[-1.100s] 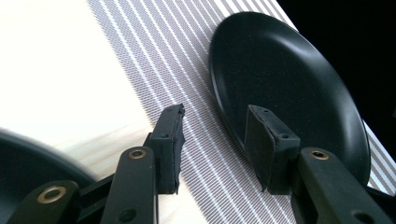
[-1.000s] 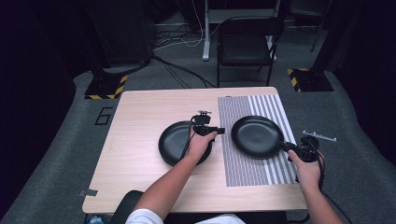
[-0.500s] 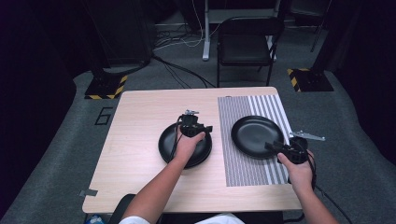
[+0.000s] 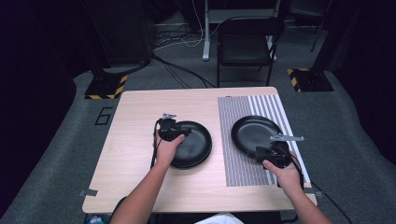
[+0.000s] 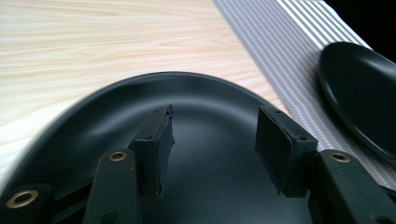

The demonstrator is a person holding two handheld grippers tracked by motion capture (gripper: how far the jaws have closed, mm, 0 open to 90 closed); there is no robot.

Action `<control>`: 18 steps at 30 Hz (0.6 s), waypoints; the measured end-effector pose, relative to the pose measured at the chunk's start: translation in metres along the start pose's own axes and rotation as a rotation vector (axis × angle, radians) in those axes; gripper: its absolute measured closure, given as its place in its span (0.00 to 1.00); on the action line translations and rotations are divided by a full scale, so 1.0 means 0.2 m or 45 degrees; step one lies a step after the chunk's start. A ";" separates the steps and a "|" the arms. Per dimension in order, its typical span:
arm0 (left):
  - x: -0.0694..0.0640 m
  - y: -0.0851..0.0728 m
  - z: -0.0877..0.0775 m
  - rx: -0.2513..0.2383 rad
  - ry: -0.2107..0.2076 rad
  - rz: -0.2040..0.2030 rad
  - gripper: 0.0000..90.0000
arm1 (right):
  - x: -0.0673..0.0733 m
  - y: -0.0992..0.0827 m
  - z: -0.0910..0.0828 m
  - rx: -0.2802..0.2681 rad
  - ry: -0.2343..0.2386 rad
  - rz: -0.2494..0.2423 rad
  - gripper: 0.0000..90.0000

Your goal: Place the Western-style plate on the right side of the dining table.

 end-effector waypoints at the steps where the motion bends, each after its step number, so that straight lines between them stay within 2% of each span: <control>1: 0.05 -0.02 -0.03 -0.025 0.044 -0.009 0.49 | 0.04 -0.01 0.04 0.026 0.026 -0.037 0.49; 4: 0.09 -0.03 -0.04 -0.028 0.075 -0.011 0.48 | 0.07 -0.01 0.06 0.036 0.036 -0.079 0.48; 6: 0.12 -0.05 -0.06 -0.039 0.097 -0.021 0.47 | 0.11 -0.02 0.10 0.049 0.049 -0.163 0.47; 7: 0.16 -0.06 -0.09 -0.037 0.116 -0.022 0.47 | 0.14 -0.02 0.13 0.076 0.058 -0.225 0.47; 8: 0.16 -0.06 -0.09 -0.037 0.116 -0.022 0.47 | 0.14 -0.02 0.13 0.076 0.058 -0.225 0.47; 9: 0.19 -0.08 -0.10 -0.031 0.134 -0.016 0.47 | 0.17 -0.03 0.17 0.103 0.077 -0.272 0.47; 10: 0.19 -0.08 -0.10 -0.031 0.134 -0.016 0.47 | 0.17 -0.03 0.17 0.103 0.077 -0.272 0.47; 11: 0.22 -0.10 -0.13 -0.037 0.186 0.025 0.47 | 0.18 -0.04 0.21 0.131 0.099 -0.281 0.47; 12: 0.22 -0.10 -0.13 -0.037 0.186 0.025 0.47 | 0.18 -0.04 0.21 0.131 0.099 -0.281 0.47; 13: 0.23 -0.11 -0.14 -0.042 0.210 0.050 0.47 | 0.19 -0.05 0.24 0.153 0.112 -0.307 0.47; 15: 0.29 -0.14 -0.17 -0.026 0.214 0.050 0.47 | 0.21 -0.06 0.27 0.175 0.121 -0.331 0.47; 17: 0.31 -0.15 -0.18 -0.034 0.223 0.038 0.47 | 0.22 -0.06 0.28 0.184 0.125 -0.336 0.47; 18: 0.32 -0.15 -0.19 -0.037 0.226 0.029 0.47 | 0.23 -0.07 0.31 0.202 0.139 -0.365 0.47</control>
Point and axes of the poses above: each handheld gripper's, and its own axes: z roughly forward along the jaws, y roughly out of its top, x roughly to its left, the point moved 1 cm from there along z, roughly forward along the jaws, and after that the axes turned 9 degrees about y, right-handed, at the moved point
